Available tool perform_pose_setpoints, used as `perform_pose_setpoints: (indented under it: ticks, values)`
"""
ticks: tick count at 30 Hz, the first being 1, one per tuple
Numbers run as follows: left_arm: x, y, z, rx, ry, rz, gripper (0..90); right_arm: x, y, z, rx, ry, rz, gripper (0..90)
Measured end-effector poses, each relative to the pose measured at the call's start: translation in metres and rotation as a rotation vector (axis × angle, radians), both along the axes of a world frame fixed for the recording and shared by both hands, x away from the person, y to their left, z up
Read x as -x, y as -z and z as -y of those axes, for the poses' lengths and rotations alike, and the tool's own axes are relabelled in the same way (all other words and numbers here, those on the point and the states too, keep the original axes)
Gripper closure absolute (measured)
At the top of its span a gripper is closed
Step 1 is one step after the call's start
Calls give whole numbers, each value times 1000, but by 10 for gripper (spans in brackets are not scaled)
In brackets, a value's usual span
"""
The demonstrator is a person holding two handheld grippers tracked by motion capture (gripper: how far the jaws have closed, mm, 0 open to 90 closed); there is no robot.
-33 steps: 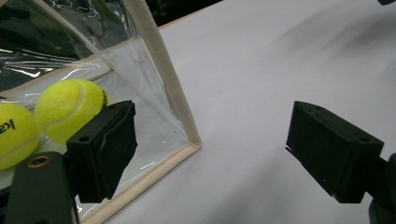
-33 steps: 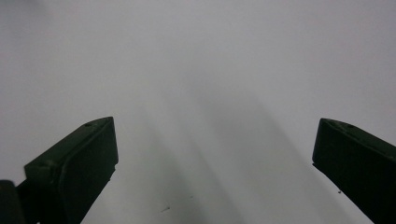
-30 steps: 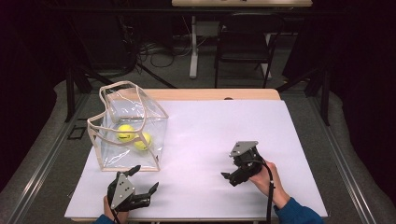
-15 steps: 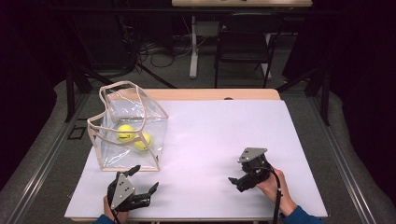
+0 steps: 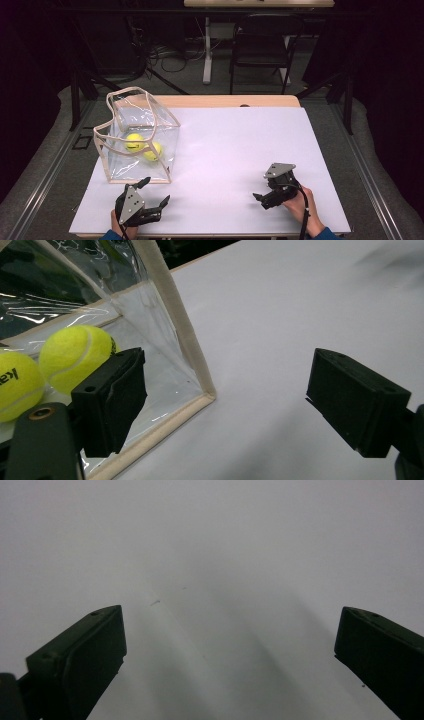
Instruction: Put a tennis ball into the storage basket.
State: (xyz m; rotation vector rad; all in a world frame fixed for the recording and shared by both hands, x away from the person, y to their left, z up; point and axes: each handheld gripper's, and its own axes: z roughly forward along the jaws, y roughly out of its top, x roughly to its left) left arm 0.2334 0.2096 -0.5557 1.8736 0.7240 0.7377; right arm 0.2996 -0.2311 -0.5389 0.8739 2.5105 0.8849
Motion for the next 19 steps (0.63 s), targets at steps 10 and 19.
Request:
perform_pose_setpoints:
  ticks: [10,19]
  values:
    - [-1,0,0,-1,-5,0,160,11,9,10,-13,34,-6,0]
    - [-2,1,1,-9,-15,-2,160,16,12,16,-39,45,-9,0]
